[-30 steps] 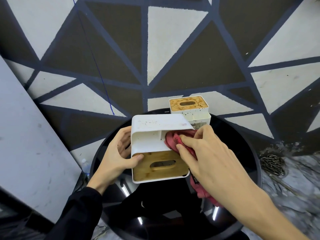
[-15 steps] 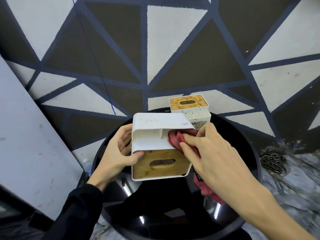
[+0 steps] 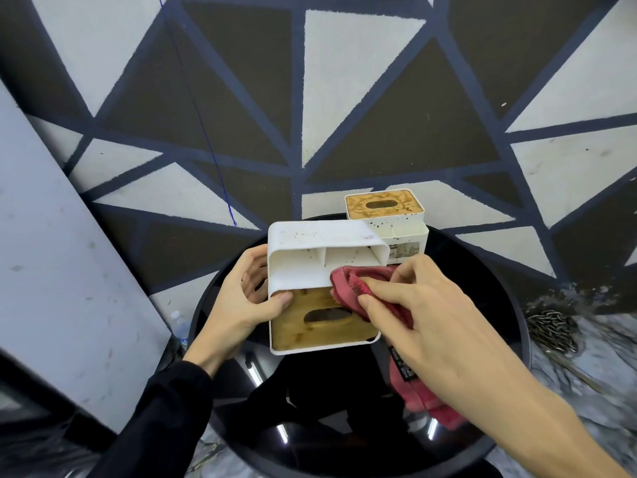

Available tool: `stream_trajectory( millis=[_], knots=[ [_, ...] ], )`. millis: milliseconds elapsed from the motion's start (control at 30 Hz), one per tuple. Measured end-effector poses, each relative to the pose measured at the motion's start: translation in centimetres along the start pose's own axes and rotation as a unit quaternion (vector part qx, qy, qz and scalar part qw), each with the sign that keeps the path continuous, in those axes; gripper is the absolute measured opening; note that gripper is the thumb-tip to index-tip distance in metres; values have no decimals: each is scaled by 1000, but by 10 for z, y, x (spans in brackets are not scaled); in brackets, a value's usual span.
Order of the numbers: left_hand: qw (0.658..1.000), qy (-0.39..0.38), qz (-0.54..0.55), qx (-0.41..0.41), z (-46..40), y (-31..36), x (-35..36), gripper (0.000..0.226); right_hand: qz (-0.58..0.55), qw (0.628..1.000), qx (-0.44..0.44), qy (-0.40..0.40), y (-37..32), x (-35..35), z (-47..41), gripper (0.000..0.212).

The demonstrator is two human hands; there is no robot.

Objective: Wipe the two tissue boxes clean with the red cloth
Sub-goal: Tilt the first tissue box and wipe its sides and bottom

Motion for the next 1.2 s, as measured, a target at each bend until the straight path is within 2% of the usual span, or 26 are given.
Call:
stream_trajectory(
  millis=[133,467,633,767,933,1200],
  knots=[
    [1000,1,-14,9,-2,7,5,77,-30,999,-21,6,-21,-1,-1,46],
    [998,-2,-41,39,1,19,19,80,30,999,-28,-26,-40,17,-21,34],
    [999,-2,-39,25,3,13,13,80,47,998,-10,-27,-20,11,-17,41],
    [999,28,-23,5,5,5,-4,81,68,998,13,1,8,-2,-16,46],
    [1000,26,-9,-4,4,2,-10,81,74,997,23,27,19,-12,-19,46],
    [1000,15,-12,10,2,5,0,81,58,998,-12,-2,-20,8,-17,37]
  ],
)
Point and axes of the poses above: each hand's wrist, its own z-axis away from the middle knuckle, its own x-axis out of the palm, y = z × x, the point moved 8 cm from there along -z, towards the middle knuckle, and after that the axes turned 9 degrees about -z, right-handed, at the moved point
